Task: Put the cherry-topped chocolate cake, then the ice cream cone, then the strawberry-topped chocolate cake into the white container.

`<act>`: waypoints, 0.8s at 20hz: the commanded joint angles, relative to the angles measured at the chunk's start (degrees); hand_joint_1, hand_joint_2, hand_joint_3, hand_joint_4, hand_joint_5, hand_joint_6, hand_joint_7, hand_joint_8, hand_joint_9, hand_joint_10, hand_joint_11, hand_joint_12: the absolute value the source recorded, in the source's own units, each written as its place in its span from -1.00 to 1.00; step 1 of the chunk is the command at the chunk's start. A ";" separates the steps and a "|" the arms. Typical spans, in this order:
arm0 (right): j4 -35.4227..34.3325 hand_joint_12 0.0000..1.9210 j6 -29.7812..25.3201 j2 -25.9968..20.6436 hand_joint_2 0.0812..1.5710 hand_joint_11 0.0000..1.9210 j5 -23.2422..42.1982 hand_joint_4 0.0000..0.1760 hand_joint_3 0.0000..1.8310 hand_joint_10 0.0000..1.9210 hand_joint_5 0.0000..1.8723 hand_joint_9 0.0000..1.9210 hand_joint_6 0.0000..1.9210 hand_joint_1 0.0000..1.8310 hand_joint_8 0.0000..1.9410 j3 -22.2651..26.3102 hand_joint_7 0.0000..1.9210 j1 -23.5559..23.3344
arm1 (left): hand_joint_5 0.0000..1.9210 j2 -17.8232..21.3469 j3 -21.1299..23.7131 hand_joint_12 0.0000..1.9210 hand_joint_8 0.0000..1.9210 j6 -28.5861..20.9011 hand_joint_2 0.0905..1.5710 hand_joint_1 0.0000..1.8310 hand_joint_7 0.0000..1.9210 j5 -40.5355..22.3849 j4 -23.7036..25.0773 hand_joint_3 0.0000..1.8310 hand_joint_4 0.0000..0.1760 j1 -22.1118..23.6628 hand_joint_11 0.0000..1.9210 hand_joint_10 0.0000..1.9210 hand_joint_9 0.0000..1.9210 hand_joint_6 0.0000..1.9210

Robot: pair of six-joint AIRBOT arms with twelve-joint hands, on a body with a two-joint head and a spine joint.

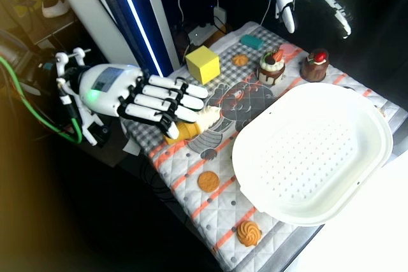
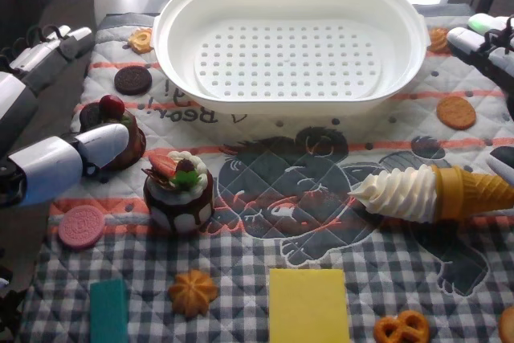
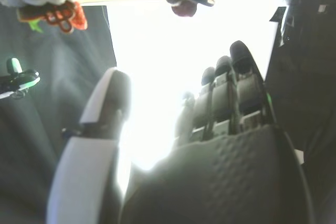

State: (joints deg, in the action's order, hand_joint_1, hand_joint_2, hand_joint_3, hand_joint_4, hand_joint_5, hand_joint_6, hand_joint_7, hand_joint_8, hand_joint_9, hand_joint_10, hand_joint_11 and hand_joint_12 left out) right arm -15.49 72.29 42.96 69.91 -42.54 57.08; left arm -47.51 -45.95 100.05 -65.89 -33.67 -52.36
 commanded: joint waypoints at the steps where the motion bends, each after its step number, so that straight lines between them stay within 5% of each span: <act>1: 0.65 0.39 -0.05 -0.38 0.63 -1.00 6.89 -1.00 -0.97 -0.78 -1.00 -0.99 -1.00 -0.27 -1.00 -0.25 -0.99 -0.33 | -0.90 -0.10 -0.50 -0.98 -1.00 -0.34 0.55 -0.24 -1.00 -5.63 1.42 -0.99 -1.00 0.77 -0.96 -1.00 -1.00 -0.97; 3: 0.54 0.13 -0.31 -0.38 0.64 -1.00 6.90 -1.00 -0.99 -0.77 -1.00 -0.99 -1.00 -0.20 -1.00 -0.29 -0.98 -0.33 | -0.91 -0.47 -1.23 -0.94 -1.00 -0.34 0.51 -0.17 -1.00 -3.69 1.30 -1.00 -0.66 1.37 -0.90 -1.00 -1.00 -0.98; 4: 0.41 0.10 -0.43 -0.37 0.64 -1.00 6.89 -1.00 -0.99 -0.77 -1.00 -0.99 -1.00 -0.19 -1.00 -0.31 -0.97 -0.27 | -0.89 -0.78 -1.92 -0.60 -1.00 -0.34 0.46 -0.08 -1.00 -2.05 1.07 -1.00 -0.24 1.93 -0.98 -1.00 -1.00 -0.98; 6: -0.01 0.25 -1.06 -0.13 0.65 -1.00 6.90 -1.00 -1.00 -0.74 -1.00 -1.00 -1.00 -0.28 -1.00 -0.38 -0.98 0.15 | -0.88 -2.14 -4.23 -0.44 -1.00 -0.34 0.41 0.08 -1.00 2.38 -0.05 -1.00 -0.27 3.65 -1.00 -1.00 -1.00 -0.99; 7: -0.13 0.31 -1.66 0.08 0.65 -1.00 6.91 -1.00 -1.00 -0.71 -1.00 -1.00 -1.00 -0.28 -0.99 -0.53 -0.97 0.47 | -0.88 -3.19 -5.81 -0.34 -1.00 -0.34 0.38 0.13 -1.00 4.95 -0.95 -1.00 0.01 4.64 -1.00 -1.00 -1.00 -1.00; 10: -0.46 0.34 -2.35 0.44 0.65 -1.00 6.90 -1.00 -1.00 -0.69 -1.00 -1.00 -1.00 -0.28 -0.99 -0.58 -0.95 0.92 | -0.88 -5.37 -9.35 -0.18 -1.00 -0.26 0.37 0.14 -0.96 10.16 -3.23 -1.00 -0.18 6.12 -1.00 -1.00 -0.99 -1.00; 12: -0.79 0.37 -2.74 0.51 0.64 -1.00 6.91 -1.00 -1.00 -0.66 -1.00 -1.00 -1.00 -0.33 -1.00 -0.59 -0.95 1.29 | -0.88 -6.76 -10.98 -0.14 -1.00 1.84 0.35 0.12 -0.98 12.63 -5.18 -1.00 0.10 7.12 -1.00 -1.00 -0.98 -1.00; 15: -1.05 0.41 -2.95 0.52 0.63 -1.00 6.92 -1.00 -1.00 -0.61 -1.00 -1.00 -1.00 -0.25 -0.99 -0.58 -0.94 1.57 | -0.88 -8.44 -13.13 -0.32 -0.99 2.82 0.37 0.12 -0.93 15.26 -7.03 -1.00 -0.19 7.89 -1.00 -1.00 -0.98 -0.99; 16: -1.18 0.40 -2.96 0.52 0.62 -1.00 6.93 -1.00 -1.00 -0.59 -1.00 -1.00 -1.00 -0.22 -0.99 -0.57 -0.94 1.63 | -0.84 -8.96 -14.01 0.00 -0.97 2.82 0.37 0.15 -0.79 16.30 -7.65 -1.00 -0.39 8.10 -1.00 -0.94 -0.83 -0.99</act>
State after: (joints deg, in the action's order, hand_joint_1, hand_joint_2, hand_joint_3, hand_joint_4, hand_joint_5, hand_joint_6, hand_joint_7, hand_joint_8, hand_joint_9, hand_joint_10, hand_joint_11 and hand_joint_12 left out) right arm -17.45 69.30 43.70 69.76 -42.87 59.09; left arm -56.66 -59.99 103.42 -44.73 -42.41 -45.06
